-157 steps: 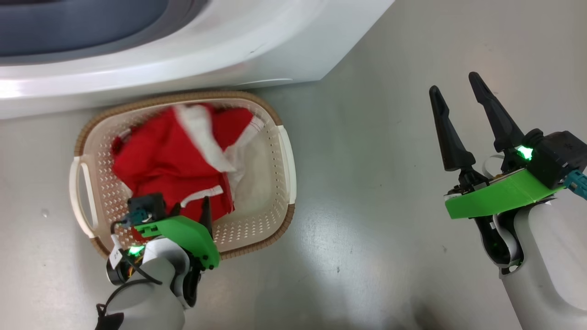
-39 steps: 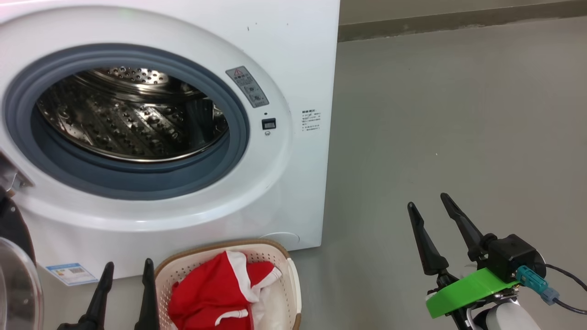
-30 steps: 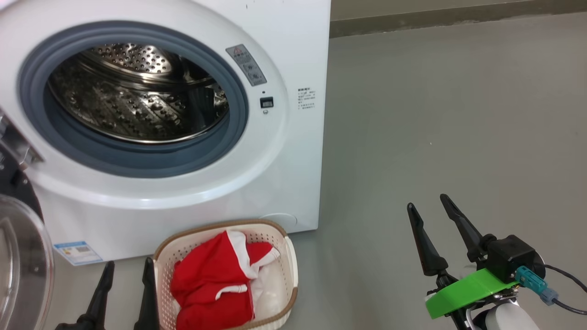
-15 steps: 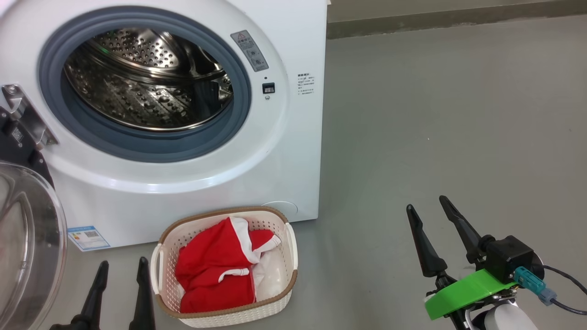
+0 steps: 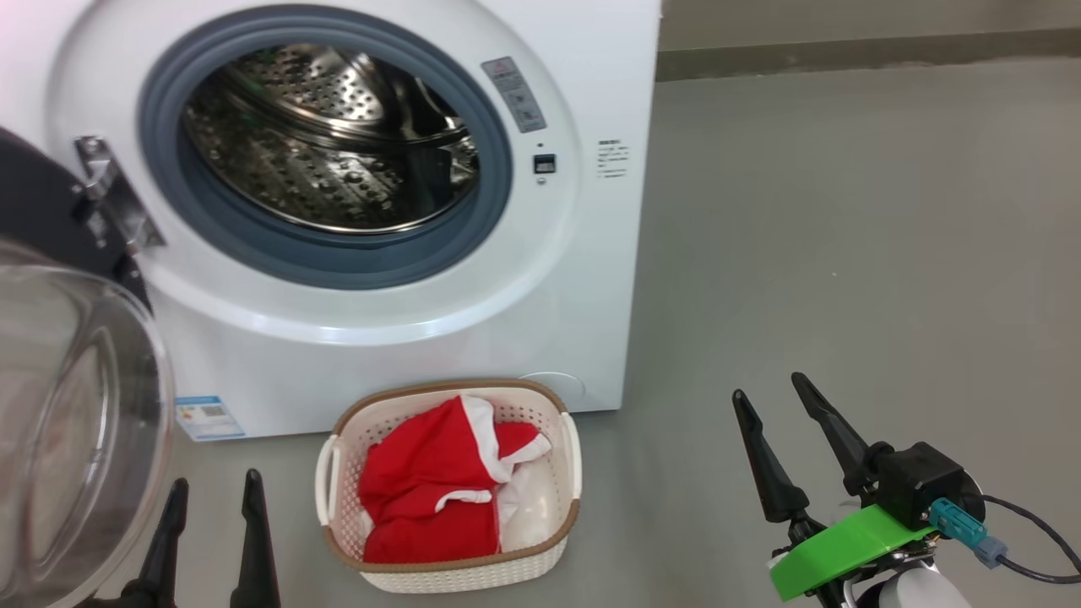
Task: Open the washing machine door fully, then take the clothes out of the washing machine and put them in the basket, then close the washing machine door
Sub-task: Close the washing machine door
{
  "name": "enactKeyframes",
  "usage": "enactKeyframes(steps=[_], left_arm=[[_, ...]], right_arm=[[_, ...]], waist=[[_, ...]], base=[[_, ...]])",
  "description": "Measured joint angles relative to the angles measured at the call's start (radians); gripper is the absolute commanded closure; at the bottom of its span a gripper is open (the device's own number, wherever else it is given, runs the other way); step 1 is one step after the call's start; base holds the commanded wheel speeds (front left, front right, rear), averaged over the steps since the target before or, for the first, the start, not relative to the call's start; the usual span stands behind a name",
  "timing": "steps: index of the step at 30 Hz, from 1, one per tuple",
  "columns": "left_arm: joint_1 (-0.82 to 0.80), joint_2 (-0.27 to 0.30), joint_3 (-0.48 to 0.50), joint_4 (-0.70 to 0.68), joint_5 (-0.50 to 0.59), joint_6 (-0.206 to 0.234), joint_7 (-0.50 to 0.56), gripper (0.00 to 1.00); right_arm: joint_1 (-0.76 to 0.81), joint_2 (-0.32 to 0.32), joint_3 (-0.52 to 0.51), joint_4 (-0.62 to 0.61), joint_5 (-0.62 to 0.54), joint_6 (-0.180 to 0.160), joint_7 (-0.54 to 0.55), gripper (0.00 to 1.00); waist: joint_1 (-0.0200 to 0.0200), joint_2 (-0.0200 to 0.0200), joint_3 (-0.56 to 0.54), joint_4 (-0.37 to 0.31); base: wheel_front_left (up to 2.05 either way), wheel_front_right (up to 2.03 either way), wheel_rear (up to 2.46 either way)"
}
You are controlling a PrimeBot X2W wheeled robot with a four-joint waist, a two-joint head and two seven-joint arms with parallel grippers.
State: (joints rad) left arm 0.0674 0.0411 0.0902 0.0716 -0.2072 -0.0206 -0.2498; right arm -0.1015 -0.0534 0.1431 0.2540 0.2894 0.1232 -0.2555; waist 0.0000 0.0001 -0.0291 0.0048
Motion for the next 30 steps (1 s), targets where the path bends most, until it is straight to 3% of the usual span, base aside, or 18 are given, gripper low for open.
enactKeyframes(steps=[30], left_arm=[[0.059, 0.001, 0.019, -0.055, 0.015, 0.026, 0.0, 0.0]], right_arm=[[0.038, 0.001, 0.029, -0.013, 0.019, 0.0, 0.0, 0.0]], waist=[[0.0, 0.0, -0.043, 0.382]], base=[[0.0, 0.0, 0.0]])
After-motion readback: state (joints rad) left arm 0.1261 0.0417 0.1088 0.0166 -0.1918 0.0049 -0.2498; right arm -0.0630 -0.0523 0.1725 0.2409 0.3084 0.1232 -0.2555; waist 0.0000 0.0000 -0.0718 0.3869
